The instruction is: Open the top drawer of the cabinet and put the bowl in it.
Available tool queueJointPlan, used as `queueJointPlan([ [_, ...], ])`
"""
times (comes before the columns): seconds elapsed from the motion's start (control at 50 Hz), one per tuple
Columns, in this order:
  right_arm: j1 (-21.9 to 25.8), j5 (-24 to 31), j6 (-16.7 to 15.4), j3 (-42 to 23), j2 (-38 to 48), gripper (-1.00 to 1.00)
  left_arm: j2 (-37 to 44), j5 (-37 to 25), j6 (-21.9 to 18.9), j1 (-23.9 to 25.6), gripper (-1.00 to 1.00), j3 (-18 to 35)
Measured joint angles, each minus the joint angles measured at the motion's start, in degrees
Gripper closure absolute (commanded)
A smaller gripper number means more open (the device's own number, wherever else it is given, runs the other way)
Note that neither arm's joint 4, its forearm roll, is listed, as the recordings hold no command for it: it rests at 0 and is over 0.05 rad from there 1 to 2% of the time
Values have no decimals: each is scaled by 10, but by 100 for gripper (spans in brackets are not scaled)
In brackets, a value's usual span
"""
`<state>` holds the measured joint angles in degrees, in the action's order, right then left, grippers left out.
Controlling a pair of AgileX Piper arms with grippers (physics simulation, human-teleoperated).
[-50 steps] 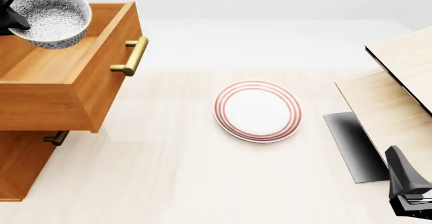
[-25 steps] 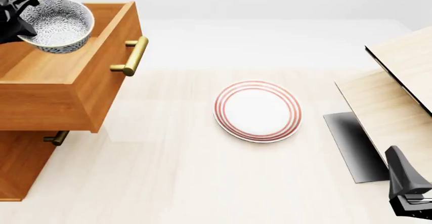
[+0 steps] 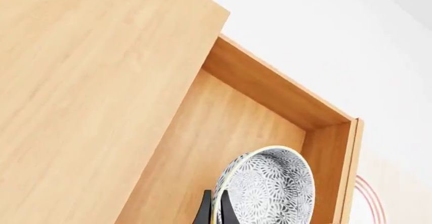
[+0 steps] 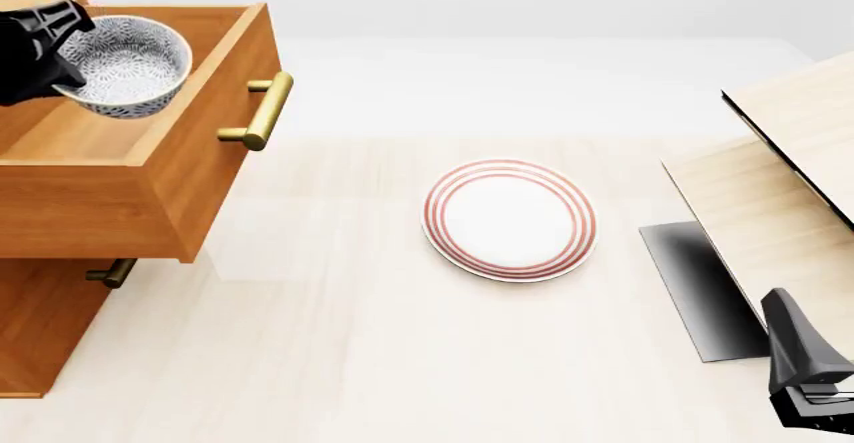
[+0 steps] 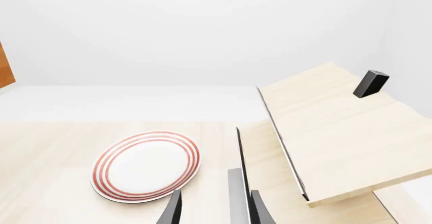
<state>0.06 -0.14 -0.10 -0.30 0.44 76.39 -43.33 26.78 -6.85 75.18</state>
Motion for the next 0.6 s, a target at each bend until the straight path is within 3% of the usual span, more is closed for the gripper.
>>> queueJointPlan([
  [0.6,0,0,0,0,0,-100,36,17,-4,-13,100,6],
])
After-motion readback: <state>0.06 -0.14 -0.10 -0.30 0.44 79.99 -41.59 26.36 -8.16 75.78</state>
